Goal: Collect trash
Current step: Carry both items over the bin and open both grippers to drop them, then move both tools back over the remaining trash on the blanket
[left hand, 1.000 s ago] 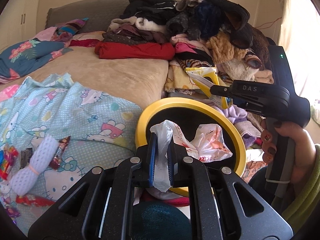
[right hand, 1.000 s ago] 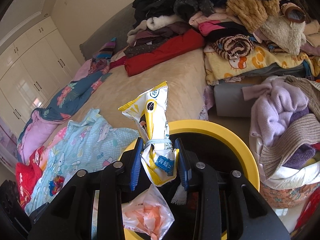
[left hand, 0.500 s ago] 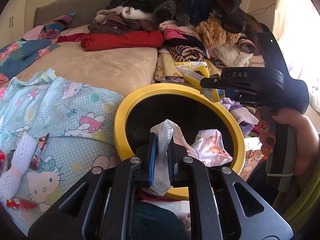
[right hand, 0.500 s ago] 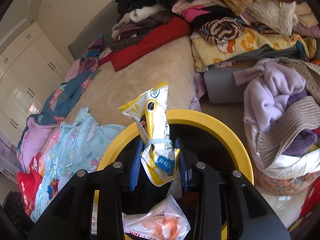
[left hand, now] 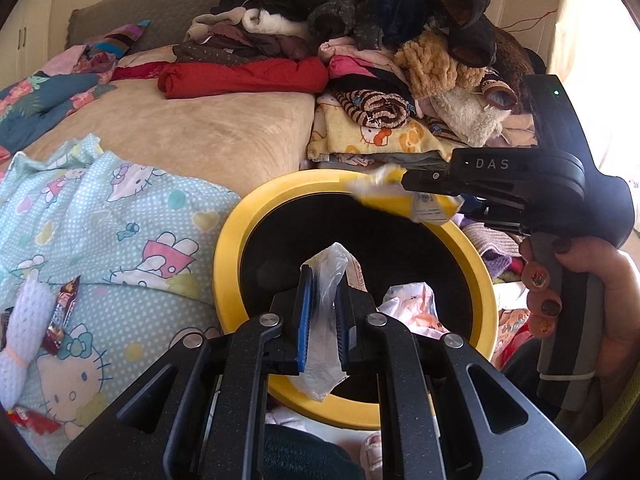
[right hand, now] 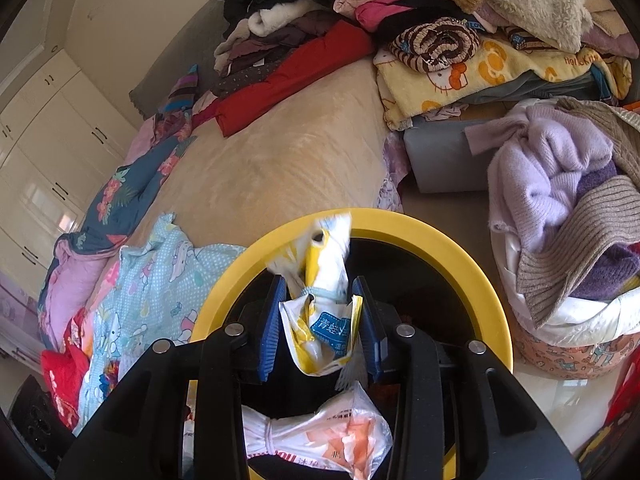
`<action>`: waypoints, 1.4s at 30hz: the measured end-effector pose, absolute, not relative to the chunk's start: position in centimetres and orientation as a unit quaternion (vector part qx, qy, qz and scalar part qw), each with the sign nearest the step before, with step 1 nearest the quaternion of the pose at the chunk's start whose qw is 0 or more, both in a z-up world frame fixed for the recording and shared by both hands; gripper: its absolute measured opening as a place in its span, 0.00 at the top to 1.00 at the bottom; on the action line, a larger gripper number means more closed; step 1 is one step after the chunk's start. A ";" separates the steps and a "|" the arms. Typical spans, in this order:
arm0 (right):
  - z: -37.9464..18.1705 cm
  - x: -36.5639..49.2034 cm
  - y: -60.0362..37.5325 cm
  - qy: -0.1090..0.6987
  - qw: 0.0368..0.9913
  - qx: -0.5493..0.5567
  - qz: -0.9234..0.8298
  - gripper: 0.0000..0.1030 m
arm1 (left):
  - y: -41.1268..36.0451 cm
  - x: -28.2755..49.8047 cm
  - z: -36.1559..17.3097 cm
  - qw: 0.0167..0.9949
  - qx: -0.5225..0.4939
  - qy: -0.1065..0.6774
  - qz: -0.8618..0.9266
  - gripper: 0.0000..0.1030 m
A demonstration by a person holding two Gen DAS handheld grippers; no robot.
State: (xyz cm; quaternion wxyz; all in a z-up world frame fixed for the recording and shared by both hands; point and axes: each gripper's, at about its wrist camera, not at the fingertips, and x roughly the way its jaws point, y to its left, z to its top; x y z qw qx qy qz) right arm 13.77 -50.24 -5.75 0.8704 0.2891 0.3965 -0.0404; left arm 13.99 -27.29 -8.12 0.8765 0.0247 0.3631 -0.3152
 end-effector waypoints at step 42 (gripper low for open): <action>-0.2 13.1 -38.5 0.312 0.934 0.172 0.040 0.25 | -12.8 12.9 -2.7 0.945 -0.046 0.275 -0.174 0.11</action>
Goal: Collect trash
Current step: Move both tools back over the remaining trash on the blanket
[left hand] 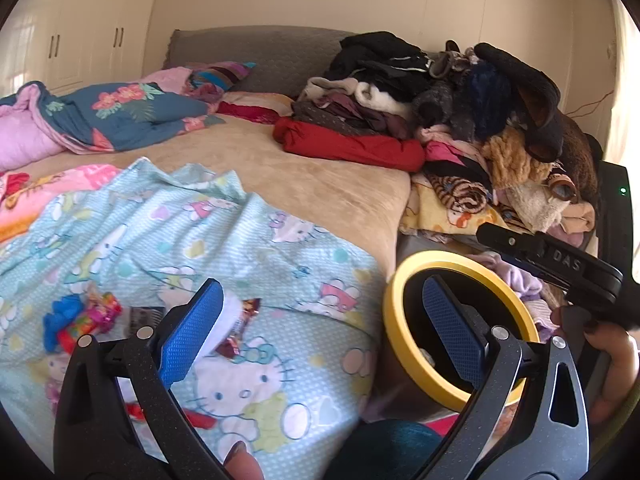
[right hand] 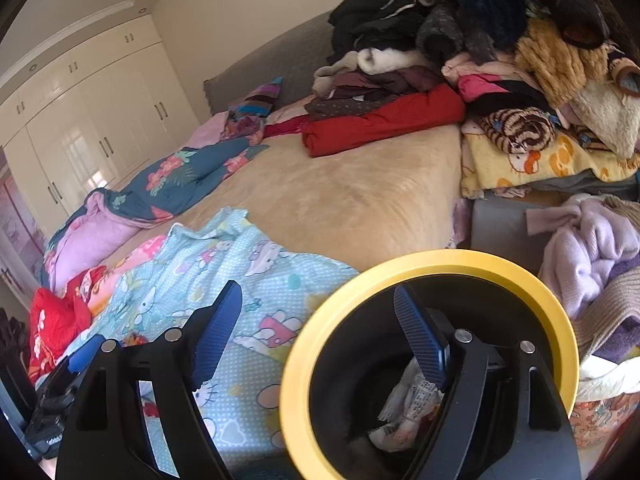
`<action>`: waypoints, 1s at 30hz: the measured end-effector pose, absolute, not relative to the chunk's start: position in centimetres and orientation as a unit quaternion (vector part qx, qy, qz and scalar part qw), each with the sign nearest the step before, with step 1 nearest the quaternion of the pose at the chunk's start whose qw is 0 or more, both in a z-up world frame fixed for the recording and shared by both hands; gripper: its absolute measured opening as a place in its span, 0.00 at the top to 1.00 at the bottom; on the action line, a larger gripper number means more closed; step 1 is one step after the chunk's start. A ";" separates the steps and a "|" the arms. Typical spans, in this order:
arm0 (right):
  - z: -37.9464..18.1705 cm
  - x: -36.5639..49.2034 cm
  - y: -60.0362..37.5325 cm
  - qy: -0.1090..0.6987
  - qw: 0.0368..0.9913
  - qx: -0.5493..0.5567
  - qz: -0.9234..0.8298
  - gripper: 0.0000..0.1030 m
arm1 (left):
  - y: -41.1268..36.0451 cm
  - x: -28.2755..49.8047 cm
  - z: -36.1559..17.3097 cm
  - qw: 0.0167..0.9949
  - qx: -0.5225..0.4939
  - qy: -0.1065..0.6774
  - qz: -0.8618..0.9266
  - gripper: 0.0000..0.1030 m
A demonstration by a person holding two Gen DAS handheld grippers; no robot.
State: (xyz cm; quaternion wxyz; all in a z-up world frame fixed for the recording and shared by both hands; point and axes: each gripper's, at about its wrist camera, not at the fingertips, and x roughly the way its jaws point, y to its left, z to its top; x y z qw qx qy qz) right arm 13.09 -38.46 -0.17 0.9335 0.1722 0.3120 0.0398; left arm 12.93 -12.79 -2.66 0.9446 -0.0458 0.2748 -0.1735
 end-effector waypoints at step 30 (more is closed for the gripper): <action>-0.3 11.8 -23.6 0.337 0.923 0.085 0.167 0.21 | -1.5 13.6 -1.9 0.962 -0.077 0.252 -0.066 0.11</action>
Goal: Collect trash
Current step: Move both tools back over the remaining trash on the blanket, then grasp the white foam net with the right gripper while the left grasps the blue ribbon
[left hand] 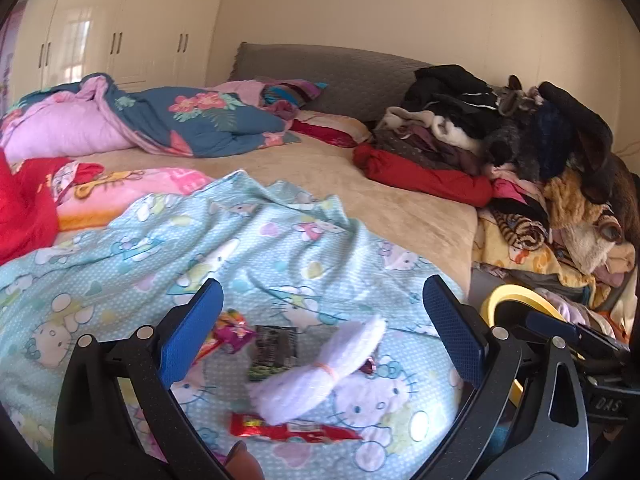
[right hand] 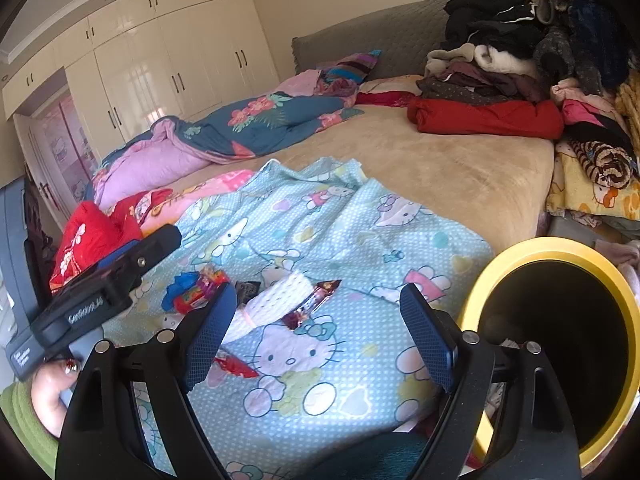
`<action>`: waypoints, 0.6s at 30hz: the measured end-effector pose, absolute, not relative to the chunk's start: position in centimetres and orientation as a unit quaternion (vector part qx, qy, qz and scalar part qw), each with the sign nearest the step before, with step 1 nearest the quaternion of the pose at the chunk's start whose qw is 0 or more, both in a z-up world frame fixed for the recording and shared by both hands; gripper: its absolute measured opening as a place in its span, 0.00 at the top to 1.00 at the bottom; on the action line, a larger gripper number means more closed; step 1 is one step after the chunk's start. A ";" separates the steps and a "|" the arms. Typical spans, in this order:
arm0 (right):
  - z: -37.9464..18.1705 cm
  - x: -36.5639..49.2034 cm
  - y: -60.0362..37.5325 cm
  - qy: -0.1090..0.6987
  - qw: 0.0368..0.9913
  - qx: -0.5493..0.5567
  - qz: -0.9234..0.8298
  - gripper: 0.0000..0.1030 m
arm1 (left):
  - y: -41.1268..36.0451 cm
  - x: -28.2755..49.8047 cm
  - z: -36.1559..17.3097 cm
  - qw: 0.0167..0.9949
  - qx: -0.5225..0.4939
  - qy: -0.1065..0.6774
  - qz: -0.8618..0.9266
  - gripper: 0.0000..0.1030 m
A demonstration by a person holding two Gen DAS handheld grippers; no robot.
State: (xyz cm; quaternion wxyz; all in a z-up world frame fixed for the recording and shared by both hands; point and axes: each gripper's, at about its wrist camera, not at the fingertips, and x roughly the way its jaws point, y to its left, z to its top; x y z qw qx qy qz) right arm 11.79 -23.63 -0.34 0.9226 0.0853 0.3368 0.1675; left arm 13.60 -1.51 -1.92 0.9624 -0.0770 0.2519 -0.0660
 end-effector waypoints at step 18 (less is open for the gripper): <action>-3.4 14.0 -16.2 0.387 0.903 0.061 0.179 0.21 | 7.6 15.7 -5.6 0.949 -0.120 0.289 0.026 0.11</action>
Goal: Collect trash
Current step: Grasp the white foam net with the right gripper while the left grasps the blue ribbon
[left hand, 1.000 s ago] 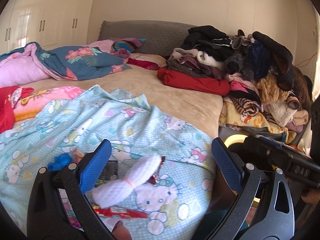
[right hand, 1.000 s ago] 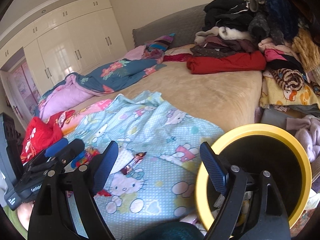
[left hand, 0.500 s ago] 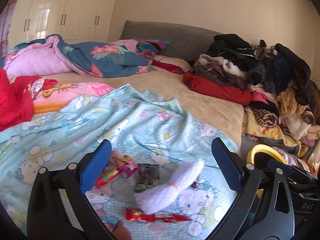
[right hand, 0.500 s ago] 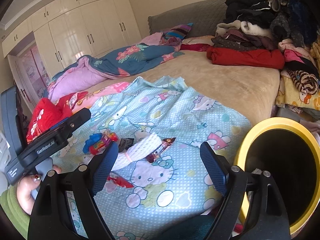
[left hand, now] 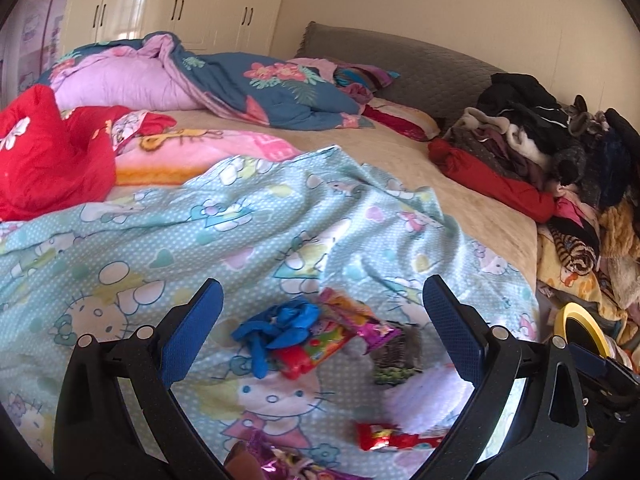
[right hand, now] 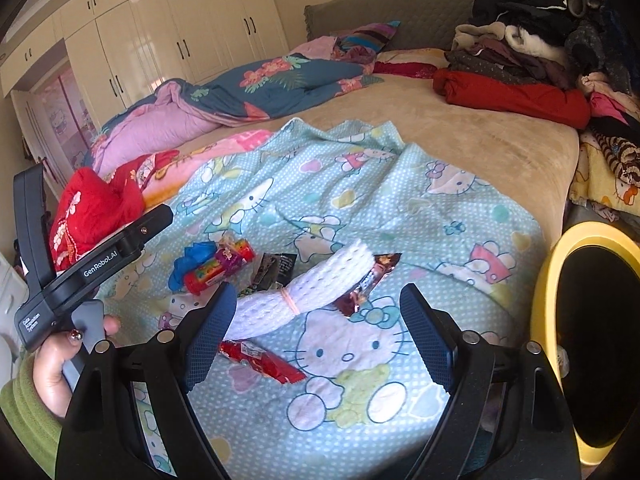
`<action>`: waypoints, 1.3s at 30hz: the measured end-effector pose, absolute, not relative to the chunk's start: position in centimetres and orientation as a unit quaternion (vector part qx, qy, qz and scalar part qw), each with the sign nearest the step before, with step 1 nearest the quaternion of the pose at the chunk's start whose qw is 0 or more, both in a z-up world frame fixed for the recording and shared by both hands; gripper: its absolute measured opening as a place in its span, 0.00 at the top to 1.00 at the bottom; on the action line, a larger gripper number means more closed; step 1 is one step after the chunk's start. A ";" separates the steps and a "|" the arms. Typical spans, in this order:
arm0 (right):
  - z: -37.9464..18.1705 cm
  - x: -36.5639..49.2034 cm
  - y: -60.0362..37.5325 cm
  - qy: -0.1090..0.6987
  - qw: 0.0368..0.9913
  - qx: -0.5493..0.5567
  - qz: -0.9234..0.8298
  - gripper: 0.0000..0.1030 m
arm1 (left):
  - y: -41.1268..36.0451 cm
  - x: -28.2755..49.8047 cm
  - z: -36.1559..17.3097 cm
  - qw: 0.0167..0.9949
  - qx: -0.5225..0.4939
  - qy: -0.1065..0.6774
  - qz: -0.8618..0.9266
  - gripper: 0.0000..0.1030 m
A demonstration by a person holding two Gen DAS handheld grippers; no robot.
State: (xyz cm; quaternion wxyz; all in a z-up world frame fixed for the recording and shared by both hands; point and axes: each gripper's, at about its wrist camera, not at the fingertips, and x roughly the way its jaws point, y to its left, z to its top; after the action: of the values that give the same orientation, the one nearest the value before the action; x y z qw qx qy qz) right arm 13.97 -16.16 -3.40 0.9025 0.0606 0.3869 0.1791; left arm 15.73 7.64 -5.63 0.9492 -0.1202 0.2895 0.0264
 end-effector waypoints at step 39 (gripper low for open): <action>-9.2 17.5 -11.4 0.471 0.841 0.124 0.236 0.66 | 12.1 18.0 -12.4 0.887 -0.250 0.388 -0.005 0.90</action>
State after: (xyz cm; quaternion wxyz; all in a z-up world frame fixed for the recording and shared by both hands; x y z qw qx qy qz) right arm 17.54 -11.39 -9.19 0.8410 0.1236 0.4709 0.2361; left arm 18.03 12.10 -12.41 0.8871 -0.2502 0.3878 -0.0054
